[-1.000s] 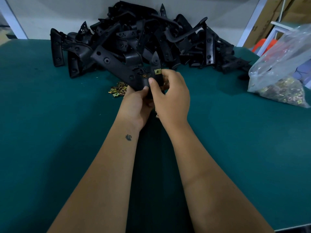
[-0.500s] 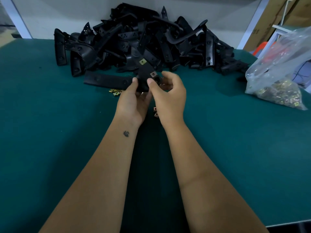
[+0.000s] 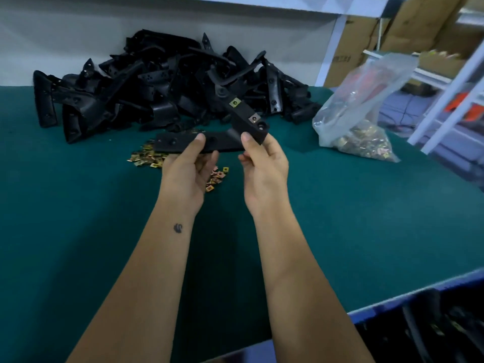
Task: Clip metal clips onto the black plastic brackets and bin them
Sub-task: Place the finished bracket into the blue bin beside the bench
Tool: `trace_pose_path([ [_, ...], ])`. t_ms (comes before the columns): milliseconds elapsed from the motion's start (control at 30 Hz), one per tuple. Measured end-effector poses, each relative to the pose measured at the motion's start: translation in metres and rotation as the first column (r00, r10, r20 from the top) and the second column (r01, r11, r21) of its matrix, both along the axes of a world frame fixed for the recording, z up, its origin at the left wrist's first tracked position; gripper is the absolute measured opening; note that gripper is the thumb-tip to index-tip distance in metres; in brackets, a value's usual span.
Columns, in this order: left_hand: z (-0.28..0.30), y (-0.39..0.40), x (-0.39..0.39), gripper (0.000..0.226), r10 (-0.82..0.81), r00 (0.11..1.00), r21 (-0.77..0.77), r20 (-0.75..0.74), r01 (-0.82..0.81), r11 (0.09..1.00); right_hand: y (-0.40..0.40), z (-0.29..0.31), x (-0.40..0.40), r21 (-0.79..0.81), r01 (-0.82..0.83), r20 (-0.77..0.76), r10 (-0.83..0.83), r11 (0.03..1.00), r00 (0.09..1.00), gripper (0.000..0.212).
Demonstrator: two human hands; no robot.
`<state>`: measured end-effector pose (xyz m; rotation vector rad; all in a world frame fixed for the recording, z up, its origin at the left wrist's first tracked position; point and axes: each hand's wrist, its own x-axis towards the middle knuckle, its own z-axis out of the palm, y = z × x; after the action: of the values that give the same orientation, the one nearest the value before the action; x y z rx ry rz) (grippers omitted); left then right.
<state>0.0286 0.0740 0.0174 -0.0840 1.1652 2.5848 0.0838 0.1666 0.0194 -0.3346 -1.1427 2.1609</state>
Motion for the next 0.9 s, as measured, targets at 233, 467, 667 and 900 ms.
trace_pose_path([
  [233,0.008,0.098,0.118,0.012,-0.267,0.963,-0.189,0.032,0.268,0.945,0.061,0.004,0.100,-0.218,0.335,0.035,-0.336,0.917,0.941,0.012],
  [467,0.003,0.156,0.240,0.015,-0.628,0.767,-0.296,-0.131,0.575,0.763,0.139,-0.013,0.273,-0.187,0.739,0.111,-0.733,0.648,0.671,0.013],
  [667,-0.023,0.187,0.326,0.011,-0.903,0.429,-0.480,-0.016,0.789,0.384,0.171,-0.049,0.398,-0.095,0.885,0.366,-0.810,0.457,0.458,0.012],
  [900,-0.044,0.199,0.335,0.013,-0.946,0.303,-0.606,0.117,0.776,0.174,0.199,-0.091,0.470,0.008,0.998,0.650,-0.759,0.065,0.045,0.033],
])
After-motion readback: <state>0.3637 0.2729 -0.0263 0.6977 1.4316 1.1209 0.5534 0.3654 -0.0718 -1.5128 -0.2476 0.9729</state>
